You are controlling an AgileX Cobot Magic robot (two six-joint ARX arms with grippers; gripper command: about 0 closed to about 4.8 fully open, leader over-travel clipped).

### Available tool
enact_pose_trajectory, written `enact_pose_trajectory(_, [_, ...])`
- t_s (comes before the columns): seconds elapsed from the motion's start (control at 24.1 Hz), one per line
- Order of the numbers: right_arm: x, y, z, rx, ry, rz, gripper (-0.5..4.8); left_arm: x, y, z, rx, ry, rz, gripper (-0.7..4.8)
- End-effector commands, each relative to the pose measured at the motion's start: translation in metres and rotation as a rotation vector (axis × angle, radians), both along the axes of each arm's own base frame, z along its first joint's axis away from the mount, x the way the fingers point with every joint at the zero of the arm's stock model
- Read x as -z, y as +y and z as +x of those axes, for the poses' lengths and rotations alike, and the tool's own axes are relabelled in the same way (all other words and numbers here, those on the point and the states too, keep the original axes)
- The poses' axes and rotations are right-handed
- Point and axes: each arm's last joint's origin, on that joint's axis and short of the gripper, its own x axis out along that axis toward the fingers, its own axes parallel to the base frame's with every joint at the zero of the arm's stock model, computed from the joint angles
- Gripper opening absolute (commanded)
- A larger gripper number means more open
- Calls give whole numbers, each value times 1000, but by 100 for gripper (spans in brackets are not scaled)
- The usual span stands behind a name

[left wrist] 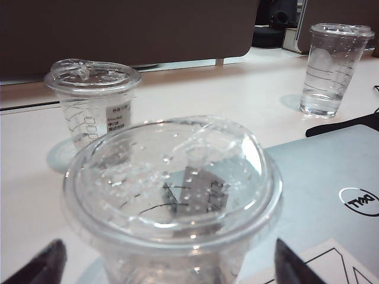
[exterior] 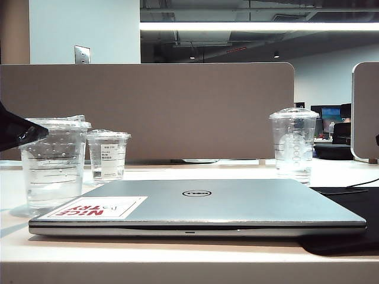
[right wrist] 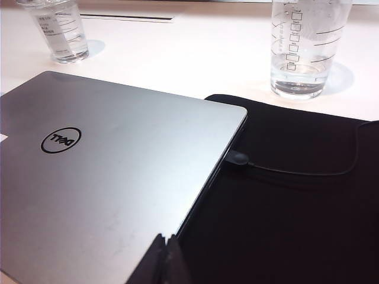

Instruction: Pick up the coffee cup on the middle and place it on the left side of the laptop.

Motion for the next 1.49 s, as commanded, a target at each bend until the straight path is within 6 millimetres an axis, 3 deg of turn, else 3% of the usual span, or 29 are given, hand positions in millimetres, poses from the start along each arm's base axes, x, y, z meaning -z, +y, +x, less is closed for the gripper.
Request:
enact_pose_trajectory(0.04, [0,0,0,-4,-13,3,-5,-3,1,0,-4,0,-31,479])
enact_pose_trajectory(0.25, [-4,0,-1,-4,-49,14,-5,-11,0,-3,16,-14,-84,479])
enact_pose_trajectory(0.41, [-4,0,-1,-4,-55,16,-5,-20,0,-7,12,-30,-85,364])
enact_pose_trajectory(0.46, [-4,0,-1,-4,-54,16,-5,-24,0,-10,13,-45,-85,292])
enact_pose_trajectory(0.54, [-4,0,-2,-4,-55,16,-5,-31,1,-15,12,-75,-86,199])
enact_pose_trajectory(0.7, [-5,-1,-2,-3,-66,20,-5,-40,1,-26,-3,-82,-81,79])
enact_pose_trajectory(0.79, [-7,-1,-3,1,-84,26,-5,-40,3,-35,-48,-36,-81,-6])
enact_pose_trajectory(1.04, [-12,-9,-4,70,-148,41,-5,-55,12,-76,-345,-41,-38,-6])
enact_pose_trajectory(1.49, [-17,-27,-5,245,-216,40,-5,-53,17,-78,-491,28,28,-6])
